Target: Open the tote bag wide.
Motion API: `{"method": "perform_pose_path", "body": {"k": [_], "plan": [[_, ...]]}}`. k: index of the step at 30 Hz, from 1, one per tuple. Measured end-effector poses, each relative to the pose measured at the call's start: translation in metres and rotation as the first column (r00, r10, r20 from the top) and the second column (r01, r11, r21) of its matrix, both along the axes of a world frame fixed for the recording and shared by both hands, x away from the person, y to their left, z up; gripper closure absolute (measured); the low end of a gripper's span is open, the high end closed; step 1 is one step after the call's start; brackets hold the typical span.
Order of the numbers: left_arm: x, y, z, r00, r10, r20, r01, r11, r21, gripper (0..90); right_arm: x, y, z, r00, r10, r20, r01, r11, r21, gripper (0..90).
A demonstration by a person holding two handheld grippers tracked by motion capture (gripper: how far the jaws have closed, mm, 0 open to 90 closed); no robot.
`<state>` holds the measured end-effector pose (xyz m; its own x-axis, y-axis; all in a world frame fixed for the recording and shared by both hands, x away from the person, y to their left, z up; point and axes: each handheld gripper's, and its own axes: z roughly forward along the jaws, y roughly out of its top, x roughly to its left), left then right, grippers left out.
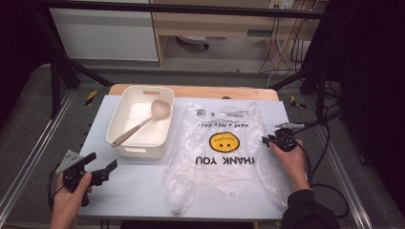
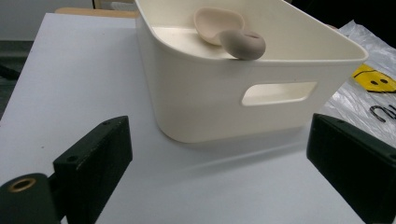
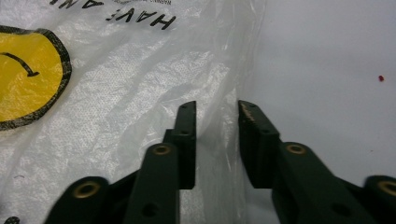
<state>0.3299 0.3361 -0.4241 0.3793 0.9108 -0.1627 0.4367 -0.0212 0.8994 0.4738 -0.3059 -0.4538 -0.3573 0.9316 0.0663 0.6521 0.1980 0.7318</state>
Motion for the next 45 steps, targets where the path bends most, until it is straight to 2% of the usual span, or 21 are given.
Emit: {"method": "perform_pose_path", "body": {"k": [3,6,14,16,17,22,23,24,25,26,28,29,31,32,34,35,37,39,40,41,45], "plan": [[0.0,0.0,0.0,1.0,0.002,-0.004,-0.002,1.0,0.003,6.9,0.002,0.001,0.0,0.9999,0.014,0.004,-0.014,1.0,-0.003,90.0],[-0.001,0.0,0.0,1.0,0.002,0.0,-0.002,1.0,0.001,6.9,0.004,0.0,-0.001,0.9998,0.017,0.005,-0.017,1.0,0.01,90.0],[0.0,-0.001,0.0,1.0,-0.003,-0.003,0.003,1.0,0.009,7.1,0.007,-0.012,-0.001,0.9974,-0.063,0.035,0.061,0.996,0.064,90.0],[0.0,-0.001,-0.001,1.0,-0.004,-0.005,0.004,1.0,0.008,7.1,0.009,-0.02,0.0,0.9944,-0.097,0.041,0.093,0.991,0.099,90.0],[0.0,-0.001,-0.001,1.0,-0.004,-0.006,0.004,1.0,0.007,7.1,0.011,-0.026,0.0,0.99,-0.133,0.047,0.126,0.983,0.134,90.0],[0.0,-0.001,-0.001,1.0,-0.002,-0.009,0.003,0.9999,0.013,7.1,0.013,-0.034,-0.004,0.9834,-0.177,0.041,0.169,0.975,0.147,90.0],[0.0,-0.001,-0.001,1.0,-0.002,-0.009,0.003,0.9999,0.017,7.1,0.013,-0.039,-0.006,0.9763,-0.213,0.037,0.206,0.967,0.148,90.0],[0.0,-0.001,-0.001,0.9999,-0.004,-0.011,0.004,0.9998,0.021,7.1,0.013,-0.039,-0.006,0.9763,-0.213,0.037,0.206,0.967,0.148,90.0],[0.0,-0.002,-0.002,0.9999,-0.003,-0.01,0.003,0.9998,0.021,7.1,0.013,-0.044,-0.007,0.97,-0.241,0.032,0.232,0.957,0.174,90.0],[0.001,-0.003,-0.002,0.9999,-0.006,-0.011,0.006,0.9996,0.028,7.1,0.013,-0.045,-0.006,0.9666,-0.255,0.03,0.245,0.953,0.178,90.0],[0.001,-0.003,-0.002,0.9999,-0.008,-0.014,0.009,0.9995,0.03,7.1,0.012,-0.048,-0.006,0.9642,-0.263,0.035,0.253,0.952,0.174,90.0],[0.002,-0.004,-0.002,0.9998,-0.01,-0.016,0.011,0.9992,0.037,7.1,0.01,-0.052,-0.006,0.9591,-0.281,0.031,0.27,0.942,0.198,90.0],[0.002,-0.004,-0.002,0.9999,-0.009,-0.013,0.01,0.9993,0.036,7.1,0.008,-0.054,-0.005,0.9552,-0.294,0.037,0.28,0.936,0.211,80.2],[0.002,-0.004,-0.002,0.9999,-0.007,-0.01,0.008,0.9993,0.035,7.1,0.008,-0.054,-0.005,0.9552,-0.294,0.037,0.28,0.936,0.211,80.2],[0.002,-0.003,-0.001,1.0,-0.004,-0.006,0.004,0.9993,0.036,7.0,0.003,-0.053,0.001,0.9536,-0.297,0.052,0.279,0.936,0.215,65.4],[0.001,-0.003,-0.001,1.0,-0.002,-0.006,0.003,0.9994,0.034,6.8,-0.003,-0.049,0.009,0.9539,-0.289,0.08,0.271,0.945,0.185,51.8],[0.0,-0.002,-0.001,1.0,-0.001,-0.004,0.001,0.9995,0.032,6.8,-0.006,-0.046,0.014,0.9539,-0.284,0.096,0.266,0.949,0.17,46.2],[0.0,-0.002,-0.001,1.0,-0.002,-0.001,0.002,0.9995,0.032,6.7,-0.015,-0.039,0.025,0.9558,-0.259,0.139,0.243,0.962,0.125,33.8],[0.0,-0.002,-0.001,1.0,-0.002,-0.002,0.002,0.9994,0.033,6.5,-0.024,-0.029,0.034,0.9554,-0.23,0.185,0.217,0.972,0.088,24.5],[0.0,-0.002,-0.001,1.0,-0.002,-0.003,0.002,0.9994,0.035,6.5,-0.024,-0.029,0.034,0.9554,-0.23,0.185,0.217,0.972,0.088,24.5],[0.0,-0.001,-0.001,1.0,0.007,-0.006,-0.007,0.9995,0.03,6.6,-0.041,-0.008,0.047,0.9619,-0.147,0.231,0.139,0.989,0.05,16.3]]}}
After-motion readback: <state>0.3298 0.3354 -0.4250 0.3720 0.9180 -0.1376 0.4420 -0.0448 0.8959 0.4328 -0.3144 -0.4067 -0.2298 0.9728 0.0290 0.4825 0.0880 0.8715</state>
